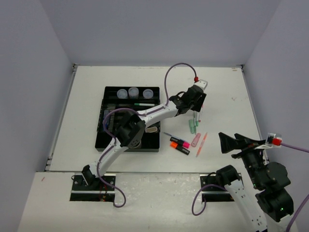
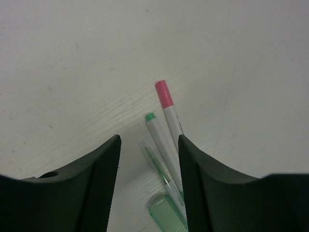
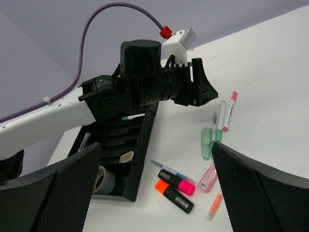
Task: Sort the stationery into containers
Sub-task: Pick up the pen from the center of the board.
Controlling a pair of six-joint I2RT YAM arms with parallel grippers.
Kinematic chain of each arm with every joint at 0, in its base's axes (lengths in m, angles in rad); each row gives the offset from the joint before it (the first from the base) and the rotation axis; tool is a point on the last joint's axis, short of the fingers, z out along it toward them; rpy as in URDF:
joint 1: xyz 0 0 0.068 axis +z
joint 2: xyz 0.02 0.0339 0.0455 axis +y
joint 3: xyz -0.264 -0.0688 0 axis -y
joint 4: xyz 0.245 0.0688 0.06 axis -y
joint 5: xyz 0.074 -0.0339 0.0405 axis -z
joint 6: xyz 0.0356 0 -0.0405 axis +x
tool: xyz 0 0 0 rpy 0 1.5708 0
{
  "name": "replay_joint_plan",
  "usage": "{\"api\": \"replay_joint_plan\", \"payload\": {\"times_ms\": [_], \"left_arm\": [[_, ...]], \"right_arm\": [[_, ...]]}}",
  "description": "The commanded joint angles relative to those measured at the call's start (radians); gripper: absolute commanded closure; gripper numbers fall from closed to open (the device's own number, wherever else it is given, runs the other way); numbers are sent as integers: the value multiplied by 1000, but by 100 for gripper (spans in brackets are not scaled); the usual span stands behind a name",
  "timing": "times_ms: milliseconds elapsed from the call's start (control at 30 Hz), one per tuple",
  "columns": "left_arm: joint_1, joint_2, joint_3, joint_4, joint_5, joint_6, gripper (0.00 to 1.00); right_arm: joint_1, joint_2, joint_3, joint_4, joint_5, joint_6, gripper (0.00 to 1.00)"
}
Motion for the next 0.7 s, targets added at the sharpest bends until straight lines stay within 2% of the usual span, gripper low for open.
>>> {"api": "replay_joint_plan", "payload": {"times_ms": [0, 100, 200, 367, 567, 667], "left_arm": [[-2, 42, 23, 69, -32, -42, 51], [-1, 71, 59, 66, -29, -35, 58], [-1, 94, 86, 73, -20, -29, 61], [-1, 124, 92, 98, 26, -30, 62], [-1, 131, 66, 106, 21, -32, 63], [-2, 135, 64, 94, 5, -22, 66]], "right_arm": [[4, -7, -10, 28, 14, -7, 1], [4, -7, -11, 30, 12, -8, 1], [4, -7, -12, 30, 10, -9, 1], [4, -7, -13, 32, 8, -9, 1], [4, -7, -13, 33, 6, -10, 1], [4, -6, -13, 32, 6, -10, 1]]}}
